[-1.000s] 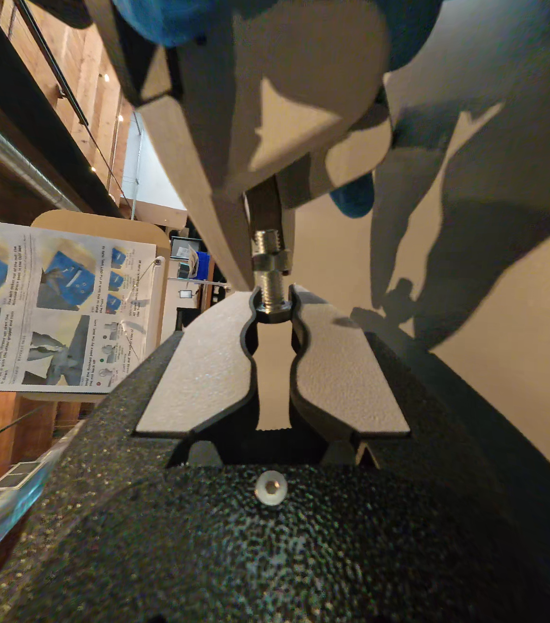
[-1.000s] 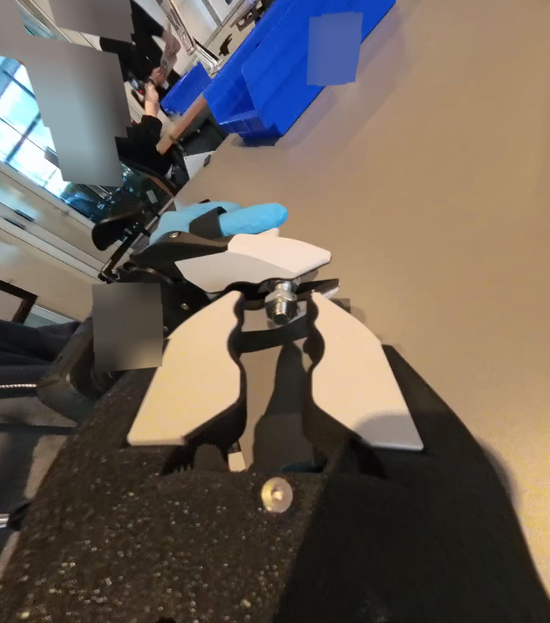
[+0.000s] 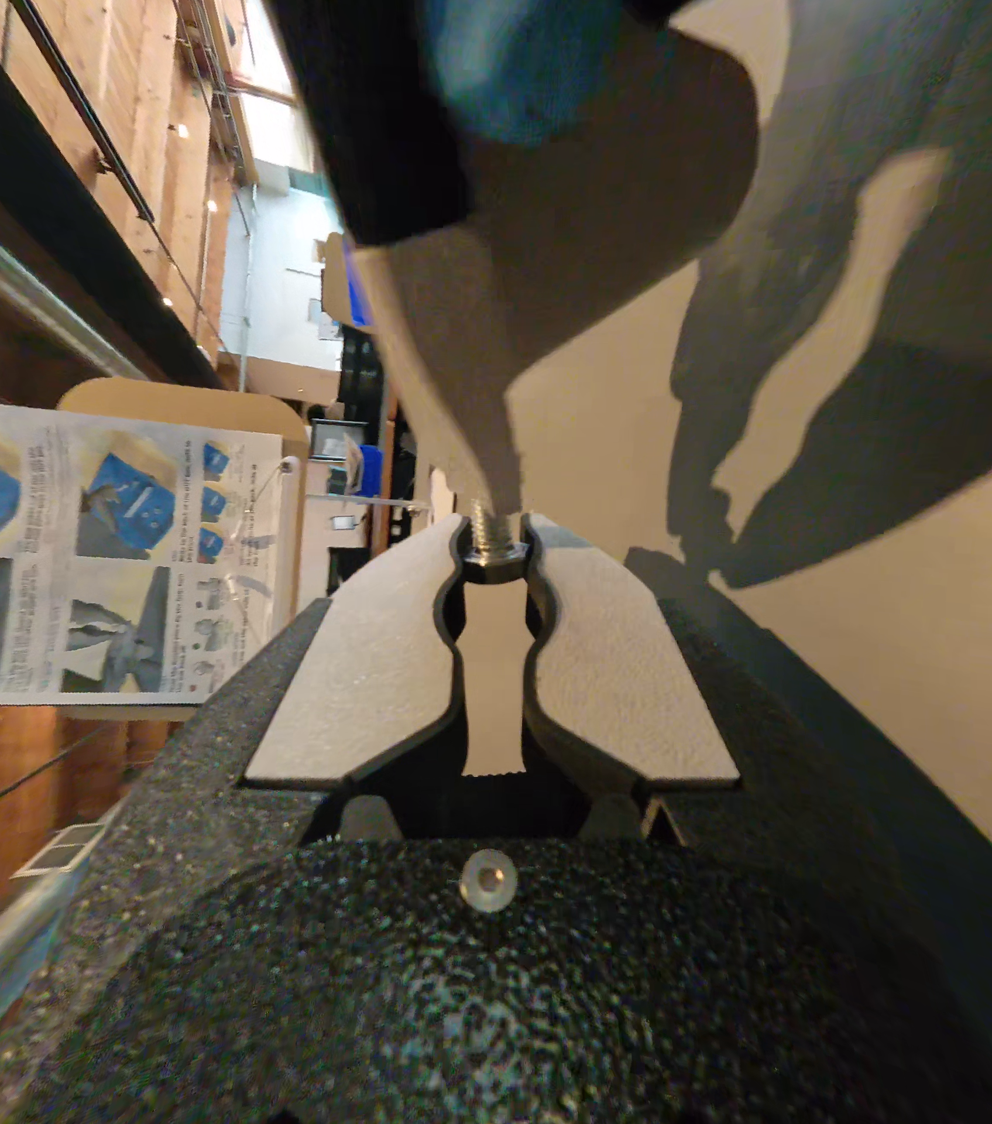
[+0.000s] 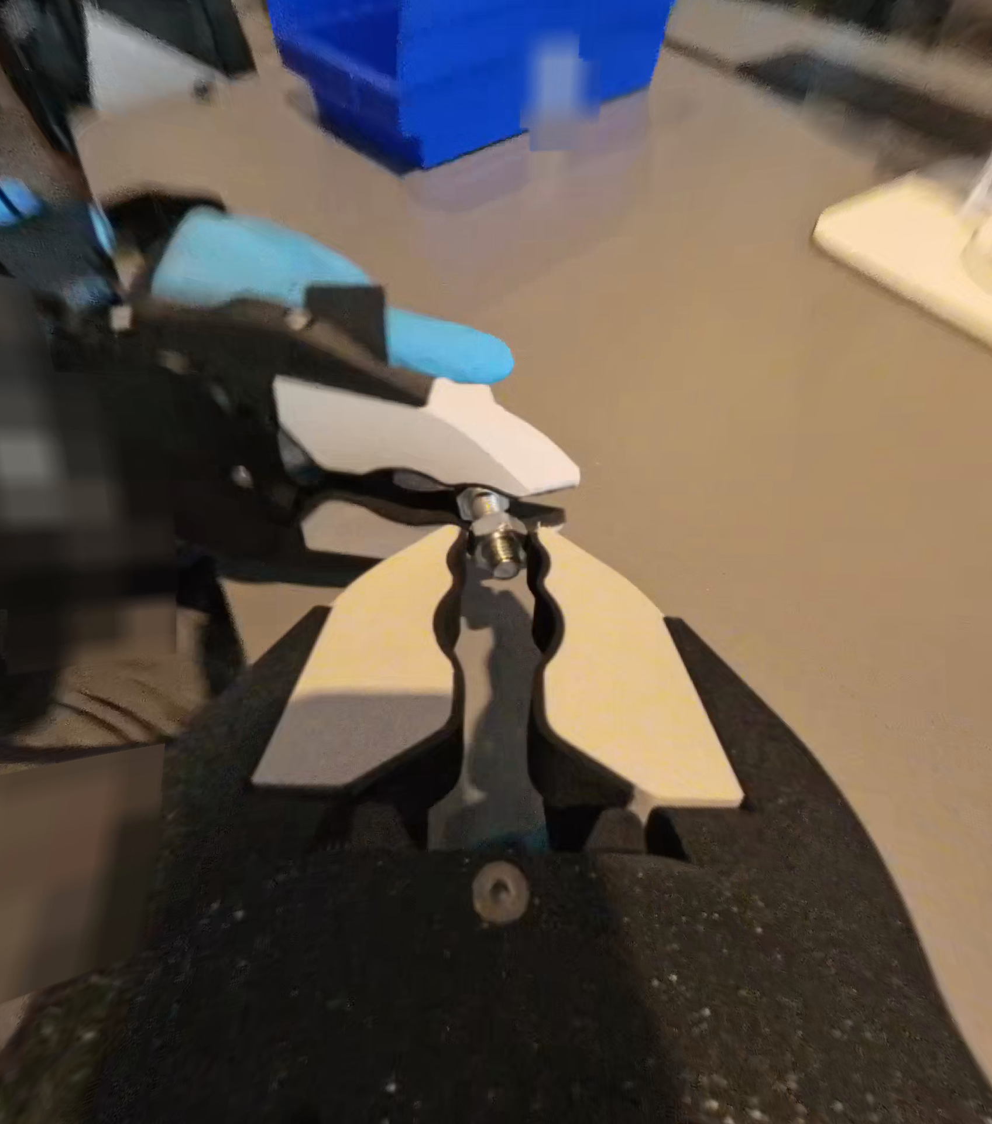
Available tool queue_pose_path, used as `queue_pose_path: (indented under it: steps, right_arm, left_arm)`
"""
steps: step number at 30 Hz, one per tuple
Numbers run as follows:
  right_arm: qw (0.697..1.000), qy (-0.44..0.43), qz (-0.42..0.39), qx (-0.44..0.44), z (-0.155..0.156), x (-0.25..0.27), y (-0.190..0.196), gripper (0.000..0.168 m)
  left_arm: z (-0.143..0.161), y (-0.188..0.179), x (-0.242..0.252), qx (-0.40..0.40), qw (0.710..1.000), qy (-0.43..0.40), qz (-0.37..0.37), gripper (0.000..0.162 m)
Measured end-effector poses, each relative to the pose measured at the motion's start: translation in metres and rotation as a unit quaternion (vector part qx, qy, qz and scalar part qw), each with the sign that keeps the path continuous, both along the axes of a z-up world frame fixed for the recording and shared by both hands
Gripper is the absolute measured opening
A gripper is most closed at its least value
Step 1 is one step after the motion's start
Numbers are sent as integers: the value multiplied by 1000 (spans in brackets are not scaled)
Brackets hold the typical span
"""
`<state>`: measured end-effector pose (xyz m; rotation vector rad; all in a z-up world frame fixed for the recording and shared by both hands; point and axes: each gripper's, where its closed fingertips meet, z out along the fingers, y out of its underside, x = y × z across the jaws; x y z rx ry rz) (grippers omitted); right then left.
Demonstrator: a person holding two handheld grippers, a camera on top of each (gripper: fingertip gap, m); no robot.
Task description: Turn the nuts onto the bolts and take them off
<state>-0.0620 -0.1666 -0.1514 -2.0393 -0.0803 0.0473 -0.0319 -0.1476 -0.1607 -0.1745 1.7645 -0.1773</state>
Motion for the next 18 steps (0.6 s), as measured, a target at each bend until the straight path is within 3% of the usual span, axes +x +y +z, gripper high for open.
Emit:
queue_pose_path:
  steps: [4,7,10,13,15,18]
  right_arm:
    - [959,281,-18,11,5,-1,0,17]
    - [937,348,2,29,11,0,0,29]
    - [968,248,14,39,13,4,0,42]
    - [997,52,24,49,11,13,-1,42]
    - [993,-94,40,57,12,16,-4,40]
    - [961,-256,84,65,11,8,-8,36]
  left_arm:
    - [3,0,1,7,1000,-11,4,15]
    - [2,-1,1,-16,1000,-3,-1,15]
    - [-4,3,3,-35,999,23,8,15]
    - [-5,3,3,-65,997,34,3,15]
    - [-4,0,1,-90,995,42,-8,15]
    - [-5,-1,0,-109,993,51,-15,15]
